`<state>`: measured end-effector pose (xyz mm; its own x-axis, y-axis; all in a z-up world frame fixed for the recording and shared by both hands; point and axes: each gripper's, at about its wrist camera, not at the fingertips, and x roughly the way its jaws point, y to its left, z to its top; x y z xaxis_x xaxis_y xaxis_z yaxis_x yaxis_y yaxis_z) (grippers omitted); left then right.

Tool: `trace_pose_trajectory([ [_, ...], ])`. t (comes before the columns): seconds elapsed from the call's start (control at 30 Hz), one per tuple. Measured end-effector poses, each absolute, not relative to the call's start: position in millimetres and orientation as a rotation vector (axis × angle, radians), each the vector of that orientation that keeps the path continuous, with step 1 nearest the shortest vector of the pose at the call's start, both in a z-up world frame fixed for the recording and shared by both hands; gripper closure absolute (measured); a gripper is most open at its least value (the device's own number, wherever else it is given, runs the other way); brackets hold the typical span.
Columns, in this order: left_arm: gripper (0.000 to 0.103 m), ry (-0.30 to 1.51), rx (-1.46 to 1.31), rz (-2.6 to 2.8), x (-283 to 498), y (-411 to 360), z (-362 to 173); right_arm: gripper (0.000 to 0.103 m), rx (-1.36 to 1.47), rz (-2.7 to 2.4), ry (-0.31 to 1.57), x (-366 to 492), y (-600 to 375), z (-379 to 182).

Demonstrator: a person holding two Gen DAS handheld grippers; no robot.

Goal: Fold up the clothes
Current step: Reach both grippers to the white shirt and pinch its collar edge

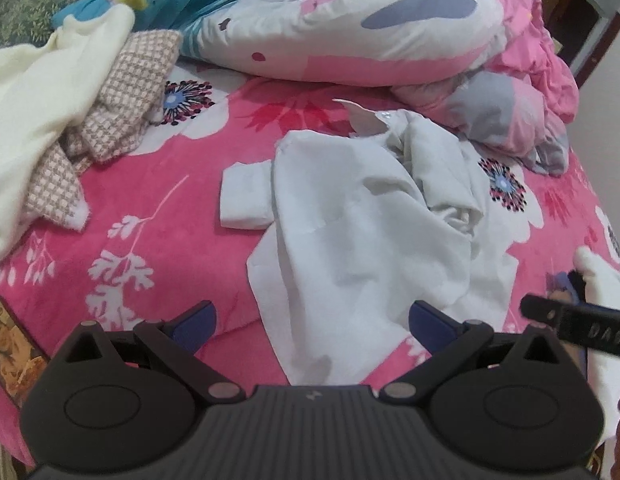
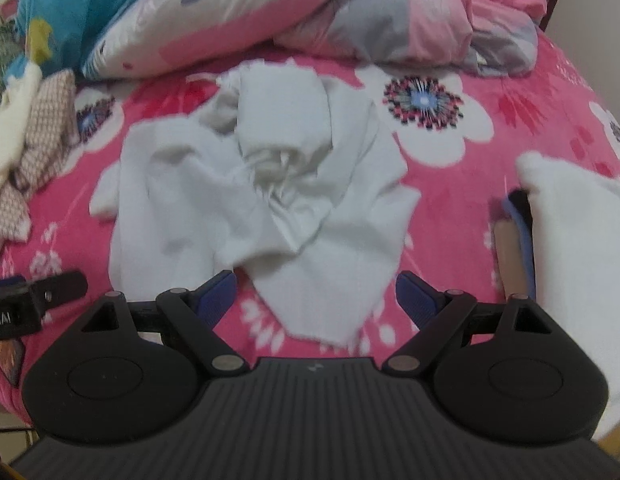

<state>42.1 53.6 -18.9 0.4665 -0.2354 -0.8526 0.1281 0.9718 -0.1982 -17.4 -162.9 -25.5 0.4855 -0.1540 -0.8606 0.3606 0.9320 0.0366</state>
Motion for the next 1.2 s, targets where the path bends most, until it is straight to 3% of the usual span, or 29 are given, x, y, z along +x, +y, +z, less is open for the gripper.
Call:
trace_pose_trajectory([
  [0.1,0.004,1.055,-0.095,-0.211,58,56,-25,0.017,0.226,-0.301,0.977,-6,-171,-22],
  [0.2,0.015,1.036,-0.062,-0.197,75,55,-31,0.018,0.228,-0.277,0.936,21,-182,-27],
  [0.33,0.028,0.974,-0.012,-0.185,107,47,-35,0.028,0.191,-0.19,0.867,70,-192,-35],
  [0.47,0.056,0.941,-0.006,-0.191,144,34,-41,0.033,0.086,-0.07,0.821,136,-190,-46],
  [0.57,0.068,0.931,-0.011,-0.205,175,22,-48,0.034,0.013,0.055,0.822,188,-183,-55],
  [0.67,0.066,0.918,-0.009,-0.231,202,10,-58,0.034,-0.059,0.134,0.849,231,-173,-71],
  [0.73,0.055,0.955,-0.001,-0.282,219,1,-72,0.035,-0.099,0.166,0.892,259,-170,-87],
  [0.8,0.05,0.999,0.004,-0.315,227,-4,-85,0.049,-0.124,0.16,0.988,282,-174,-110],
  [0.83,0.053,1.026,0.005,-0.322,226,-6,-91,0.083,-0.12,0.141,1.039,289,-181,-121],
  [0.87,0.058,1.052,0.006,-0.328,226,-7,-98,0.096,-0.077,0.126,1.06,289,-191,-125],
  [0.9,0.064,1.078,0.007,-0.335,225,-8,-104,0.096,-0.016,0.116,1.062,286,-201,-124],
  [0.97,0.093,1.131,0.01,-0.348,224,-11,-117,0.098,0.101,0.111,1.028,267,-223,-114],
  [1.07,0.099,1.178,-0.009,-0.367,211,-10,-125,0.099,0.258,0.1,0.964,229,-252,-96],
  [1.2,0.101,1.205,-0.021,-0.413,184,-11,-121,0.099,0.522,0.089,0.872,172,-287,-78],
])
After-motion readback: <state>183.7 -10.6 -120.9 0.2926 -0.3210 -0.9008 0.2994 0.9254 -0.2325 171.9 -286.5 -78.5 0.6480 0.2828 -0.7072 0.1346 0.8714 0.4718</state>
